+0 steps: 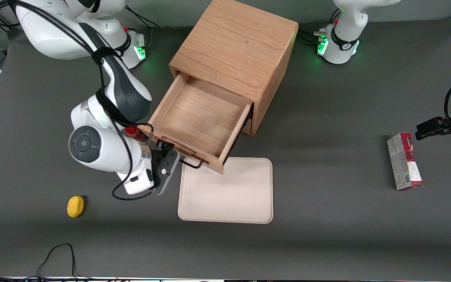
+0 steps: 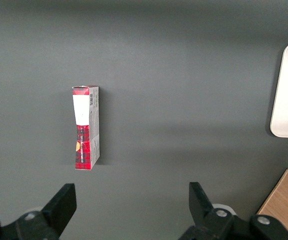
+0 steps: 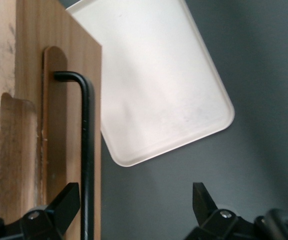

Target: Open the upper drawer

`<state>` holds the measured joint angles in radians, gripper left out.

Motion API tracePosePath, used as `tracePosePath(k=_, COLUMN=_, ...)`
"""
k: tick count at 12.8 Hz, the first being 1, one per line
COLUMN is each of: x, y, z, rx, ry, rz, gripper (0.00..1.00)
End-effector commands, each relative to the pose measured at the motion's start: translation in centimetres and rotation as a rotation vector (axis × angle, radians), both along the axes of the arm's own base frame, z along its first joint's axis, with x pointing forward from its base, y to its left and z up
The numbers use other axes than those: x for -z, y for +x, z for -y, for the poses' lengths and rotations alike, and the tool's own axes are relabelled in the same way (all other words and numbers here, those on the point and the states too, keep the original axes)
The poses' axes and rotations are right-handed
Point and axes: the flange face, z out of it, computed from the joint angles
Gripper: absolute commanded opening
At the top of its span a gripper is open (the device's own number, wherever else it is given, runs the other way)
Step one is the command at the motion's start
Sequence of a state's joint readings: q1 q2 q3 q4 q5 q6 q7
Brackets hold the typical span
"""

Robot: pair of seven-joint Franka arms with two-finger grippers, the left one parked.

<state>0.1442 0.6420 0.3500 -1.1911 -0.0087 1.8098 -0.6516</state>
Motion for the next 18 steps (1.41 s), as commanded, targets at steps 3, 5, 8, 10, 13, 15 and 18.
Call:
tracePosePath(k=3, x=-10.7, y=2.3, z=4.6, rx=0.060, ry=-0.003, rz=0.212, gripper=1.00)
tracePosePath(k=5, x=-13.3, y=1.8, z=9.2, rx=0.158, ry=0.033, rz=0.176, gripper=1.00)
tracePosePath(k=8, x=-15.1, y=-3.6, z=16.2, rx=0.567, ry=-0.039, rz=0.001, gripper=1.00)
tracePosePath(k=10, x=-15.8, y=-9.2, z=18.3, rx=0.804, ry=-0.132, rz=-0.030, gripper=1.00)
tracePosePath(k=13, x=-16.5, y=-16.4, z=22.0, rx=1.000, ry=-0.162, rz=-0.057, gripper=1.00)
tracePosePath(k=15, x=-17.7, y=-18.6, z=22.9, rx=1.007, ry=-0.176, rz=-0.024, gripper=1.00)
tracePosePath(k=18, x=-18.0, y=-19.5, z=23.5, rx=1.015, ry=-0.213, rz=0.015, gripper=1.00)
